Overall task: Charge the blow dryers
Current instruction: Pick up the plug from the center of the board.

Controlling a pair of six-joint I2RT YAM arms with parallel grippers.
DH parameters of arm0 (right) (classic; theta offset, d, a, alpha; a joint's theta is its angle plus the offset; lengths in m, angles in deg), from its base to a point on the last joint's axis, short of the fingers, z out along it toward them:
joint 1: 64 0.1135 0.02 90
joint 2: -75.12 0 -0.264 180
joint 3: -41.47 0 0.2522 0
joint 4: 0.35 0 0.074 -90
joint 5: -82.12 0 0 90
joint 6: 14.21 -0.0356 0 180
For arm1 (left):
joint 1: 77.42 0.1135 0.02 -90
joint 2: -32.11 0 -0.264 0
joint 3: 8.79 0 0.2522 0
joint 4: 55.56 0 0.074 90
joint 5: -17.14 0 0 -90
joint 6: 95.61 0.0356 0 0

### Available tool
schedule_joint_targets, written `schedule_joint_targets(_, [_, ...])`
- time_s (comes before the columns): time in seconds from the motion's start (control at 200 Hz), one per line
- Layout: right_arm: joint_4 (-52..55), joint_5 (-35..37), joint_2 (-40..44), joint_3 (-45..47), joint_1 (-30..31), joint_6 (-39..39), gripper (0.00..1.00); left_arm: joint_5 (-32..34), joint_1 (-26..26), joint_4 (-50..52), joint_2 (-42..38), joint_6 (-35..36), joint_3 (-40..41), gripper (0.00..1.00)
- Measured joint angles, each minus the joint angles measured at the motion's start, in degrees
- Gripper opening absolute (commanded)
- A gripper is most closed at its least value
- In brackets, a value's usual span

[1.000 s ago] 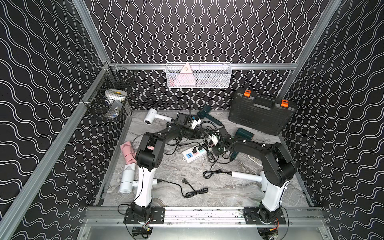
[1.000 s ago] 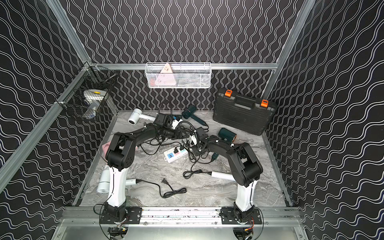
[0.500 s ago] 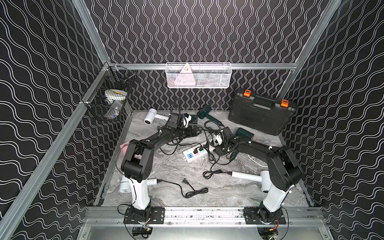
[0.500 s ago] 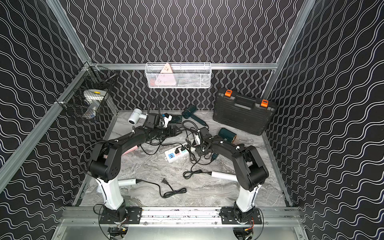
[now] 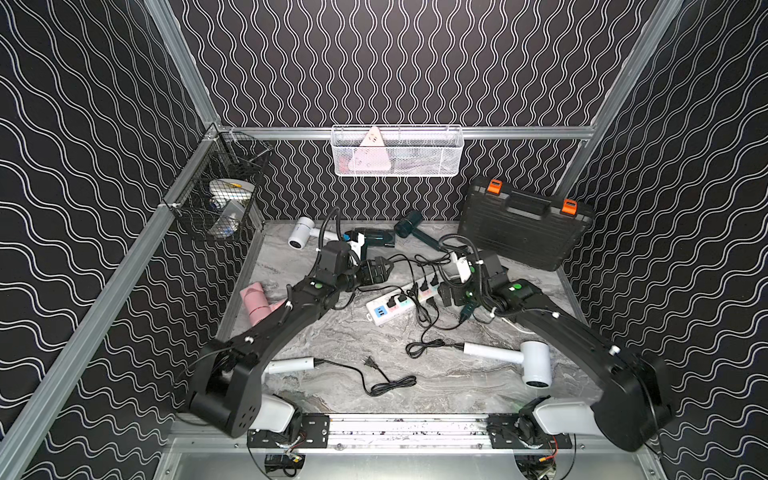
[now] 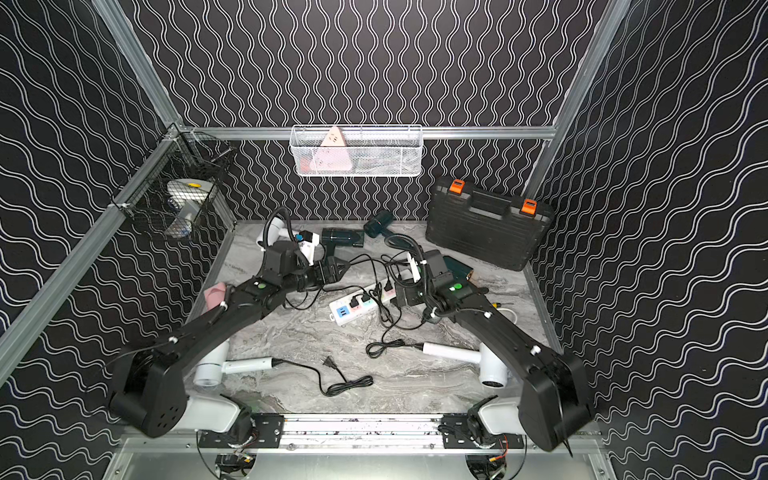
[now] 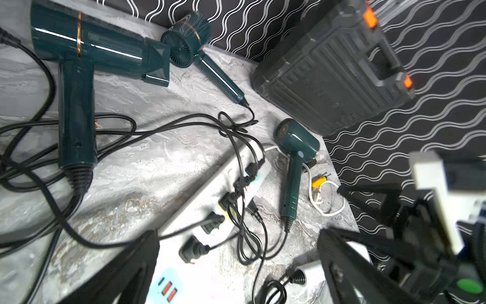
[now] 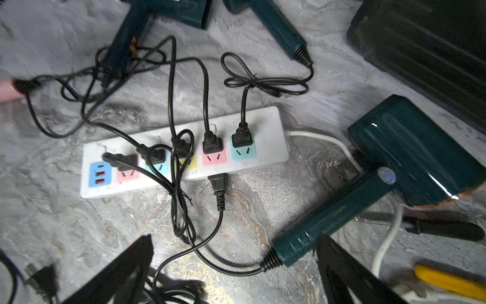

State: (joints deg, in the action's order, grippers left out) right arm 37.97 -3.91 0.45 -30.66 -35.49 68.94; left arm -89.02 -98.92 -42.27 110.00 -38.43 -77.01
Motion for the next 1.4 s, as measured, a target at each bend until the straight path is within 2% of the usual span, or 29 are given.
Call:
schedule_joint_targets(0.195, [0.4, 0.0, 9.0, 5.6, 0.0, -7.7, 0.99, 9.3, -5.2, -0.8, -10.6, 3.3, 10.8, 0.99])
schedule_joint_targets(0.435, [0.3, 0.6, 10.9, 10.3, 0.0, -15.3, 1.00, 18.5, -6.1, -4.1, -17.6, 7.5, 24.1, 0.99])
schedule_joint_targets(0.8, [-0.9, 3.1, 11.6, 11.3, -0.2, -16.0, 1.00, 25.1, -6.1, -8.0, -19.0, 9.4, 27.0, 0.99])
schedule_joint_targets(1.096, [-0.7, -1.8, 6.6, 9.6, -0.4, -15.0, 1.00, 26.1, -3.4, -9.0, -16.2, 8.3, 27.0, 0.99])
schedule_joint_targets(1.276, [-1.0, -7.1, 4.9, 9.8, 0.6, -15.0, 1.00, 21.5, 2.6, -9.9, -11.9, 4.9, 26.8, 0.99])
schedule_joint_targets(1.401, [-1.2, -8.2, 3.3, 9.5, 6.1, -14.5, 1.00, 16.8, 6.6, -11.6, -8.9, 2.0, 27.2, 0.99])
